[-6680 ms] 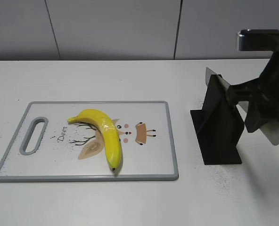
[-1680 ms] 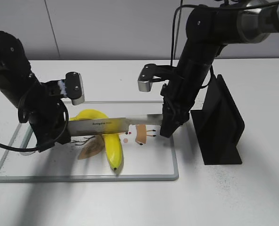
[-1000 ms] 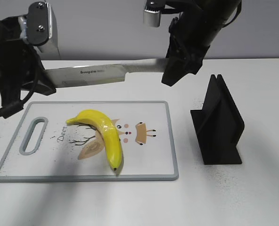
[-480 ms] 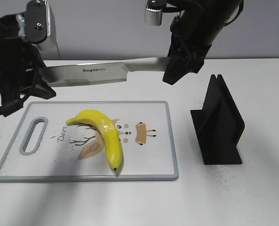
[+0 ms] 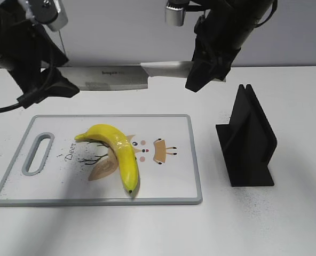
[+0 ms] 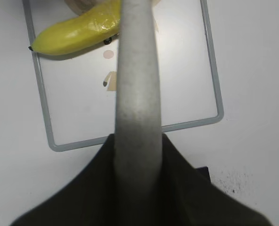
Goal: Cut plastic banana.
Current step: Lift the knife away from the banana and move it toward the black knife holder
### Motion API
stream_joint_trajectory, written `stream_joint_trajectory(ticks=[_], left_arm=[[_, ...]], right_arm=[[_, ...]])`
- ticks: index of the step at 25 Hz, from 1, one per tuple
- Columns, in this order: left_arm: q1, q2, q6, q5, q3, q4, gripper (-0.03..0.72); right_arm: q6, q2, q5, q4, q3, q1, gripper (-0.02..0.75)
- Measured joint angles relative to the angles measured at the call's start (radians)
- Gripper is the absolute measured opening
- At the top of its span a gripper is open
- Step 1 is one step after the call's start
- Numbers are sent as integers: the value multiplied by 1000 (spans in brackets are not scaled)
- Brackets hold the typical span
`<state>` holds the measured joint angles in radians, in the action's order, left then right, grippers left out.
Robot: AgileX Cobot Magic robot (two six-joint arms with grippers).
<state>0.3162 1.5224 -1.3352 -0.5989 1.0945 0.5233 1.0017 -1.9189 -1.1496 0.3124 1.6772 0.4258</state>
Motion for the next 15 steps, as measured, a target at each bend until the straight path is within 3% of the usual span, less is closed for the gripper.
stream_joint_trajectory(ticks=[8,15], left_arm=[[-23,0,280,106,6,3,679],[-139,0,615,-50,120,-15,652]], right_arm=[[-32,55,1,-15,2,-3,162],[-276,127,-3,-20,6,-3,162]])
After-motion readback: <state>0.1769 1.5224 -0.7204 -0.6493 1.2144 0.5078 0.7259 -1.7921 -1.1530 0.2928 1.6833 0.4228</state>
